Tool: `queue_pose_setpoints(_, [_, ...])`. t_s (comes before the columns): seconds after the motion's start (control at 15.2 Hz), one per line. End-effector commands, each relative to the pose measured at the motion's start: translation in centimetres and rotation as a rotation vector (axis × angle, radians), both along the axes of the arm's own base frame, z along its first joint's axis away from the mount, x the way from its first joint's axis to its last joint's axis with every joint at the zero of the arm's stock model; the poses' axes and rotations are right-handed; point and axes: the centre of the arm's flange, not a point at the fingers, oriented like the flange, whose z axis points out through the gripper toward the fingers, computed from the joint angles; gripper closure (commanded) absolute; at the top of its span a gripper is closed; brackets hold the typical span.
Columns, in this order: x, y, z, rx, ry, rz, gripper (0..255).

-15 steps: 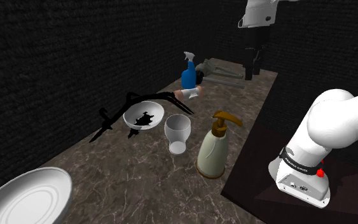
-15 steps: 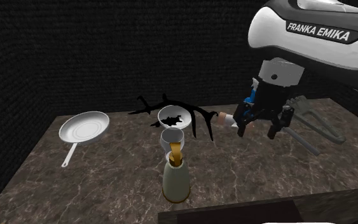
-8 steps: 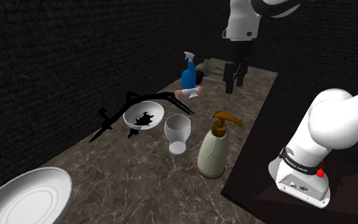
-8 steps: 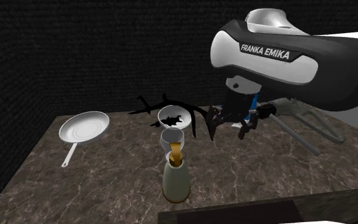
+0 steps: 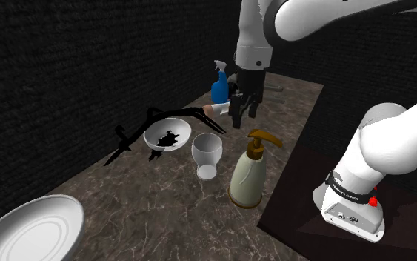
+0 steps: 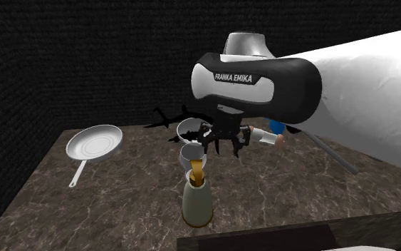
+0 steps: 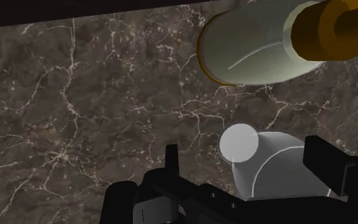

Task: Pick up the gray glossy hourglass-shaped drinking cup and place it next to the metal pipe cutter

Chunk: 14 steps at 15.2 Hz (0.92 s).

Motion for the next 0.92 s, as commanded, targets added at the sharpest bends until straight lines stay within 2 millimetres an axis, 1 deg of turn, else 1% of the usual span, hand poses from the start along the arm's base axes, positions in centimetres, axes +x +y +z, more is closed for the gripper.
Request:
queue_pose_setpoints(0.0, [0.9,2.3,-1.1,-0.002,-0.021,-0.004,0])
queue_pose_setpoints(0.66, [5.2,13.3,-5.8,-0.019,-0.115,-0.022,0])
queue_pose_setpoints(0.86, [5.3,13.5,-7.4,-0.019,-0.115,-0.022,0])
